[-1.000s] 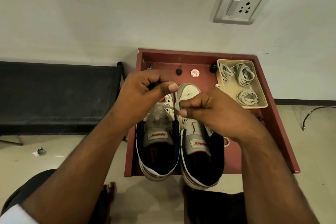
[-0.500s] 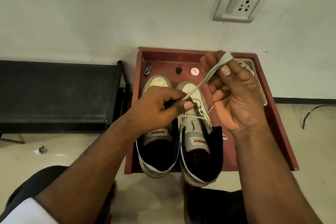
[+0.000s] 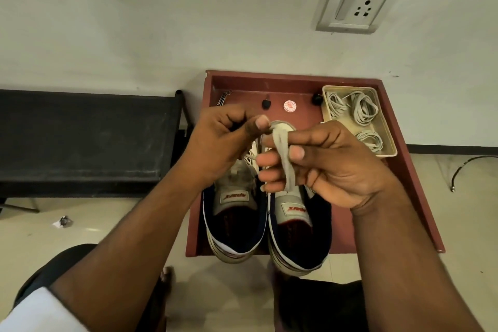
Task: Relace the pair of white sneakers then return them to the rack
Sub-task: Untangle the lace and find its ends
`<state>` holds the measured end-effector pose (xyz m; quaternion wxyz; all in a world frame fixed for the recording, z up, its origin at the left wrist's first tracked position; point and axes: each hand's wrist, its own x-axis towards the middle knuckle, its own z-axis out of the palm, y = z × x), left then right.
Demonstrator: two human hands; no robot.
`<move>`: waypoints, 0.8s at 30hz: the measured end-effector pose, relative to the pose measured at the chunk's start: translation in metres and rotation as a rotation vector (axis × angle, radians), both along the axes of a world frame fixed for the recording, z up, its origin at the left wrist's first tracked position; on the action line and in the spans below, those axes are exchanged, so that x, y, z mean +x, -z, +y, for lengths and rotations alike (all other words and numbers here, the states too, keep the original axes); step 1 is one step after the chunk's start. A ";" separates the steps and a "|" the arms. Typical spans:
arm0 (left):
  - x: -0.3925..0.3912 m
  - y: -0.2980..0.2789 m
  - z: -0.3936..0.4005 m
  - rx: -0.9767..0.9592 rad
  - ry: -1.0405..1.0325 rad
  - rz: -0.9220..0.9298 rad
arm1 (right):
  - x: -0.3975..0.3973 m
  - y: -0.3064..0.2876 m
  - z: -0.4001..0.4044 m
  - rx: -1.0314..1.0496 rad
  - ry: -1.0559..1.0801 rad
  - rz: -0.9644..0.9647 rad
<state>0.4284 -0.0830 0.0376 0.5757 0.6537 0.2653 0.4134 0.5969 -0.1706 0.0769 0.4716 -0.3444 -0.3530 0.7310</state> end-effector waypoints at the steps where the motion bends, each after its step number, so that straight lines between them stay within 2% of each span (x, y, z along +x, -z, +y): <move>1: 0.001 0.002 -0.002 0.005 0.047 0.020 | -0.002 0.001 0.001 0.069 0.020 0.138; 3: 0.004 0.001 -0.009 0.028 0.136 0.106 | -0.005 0.002 0.006 0.161 0.159 0.373; 4: 0.005 0.001 -0.012 0.035 0.179 0.158 | -0.004 0.001 0.008 0.174 0.280 0.396; 5: 0.006 0.003 -0.013 0.051 0.209 0.204 | -0.002 0.001 0.010 0.179 0.418 0.331; 7: 0.007 0.005 -0.013 0.090 0.227 0.284 | 0.007 0.009 0.012 0.191 0.615 0.002; 9: 0.003 0.004 -0.008 0.101 0.202 0.333 | 0.014 0.020 0.010 0.191 0.657 -0.508; 11: -0.002 -0.002 -0.003 0.107 0.153 0.327 | 0.017 0.026 0.008 0.180 0.502 -0.893; 13: -0.007 -0.006 0.001 0.133 0.104 0.283 | 0.017 0.026 0.006 0.170 0.275 -0.983; 16: -0.009 -0.007 0.003 0.135 0.013 0.178 | 0.010 0.020 0.006 0.118 0.063 -0.832; 19: -0.005 -0.005 0.001 0.138 -0.080 0.086 | 0.004 0.015 0.003 0.046 0.087 -0.406; 21: -0.002 -0.001 0.002 0.155 -0.113 0.111 | 0.000 0.011 0.002 0.025 0.055 -0.130; 24: -0.001 0.011 0.003 0.183 -0.067 0.193 | -0.005 0.011 0.003 0.152 0.122 0.183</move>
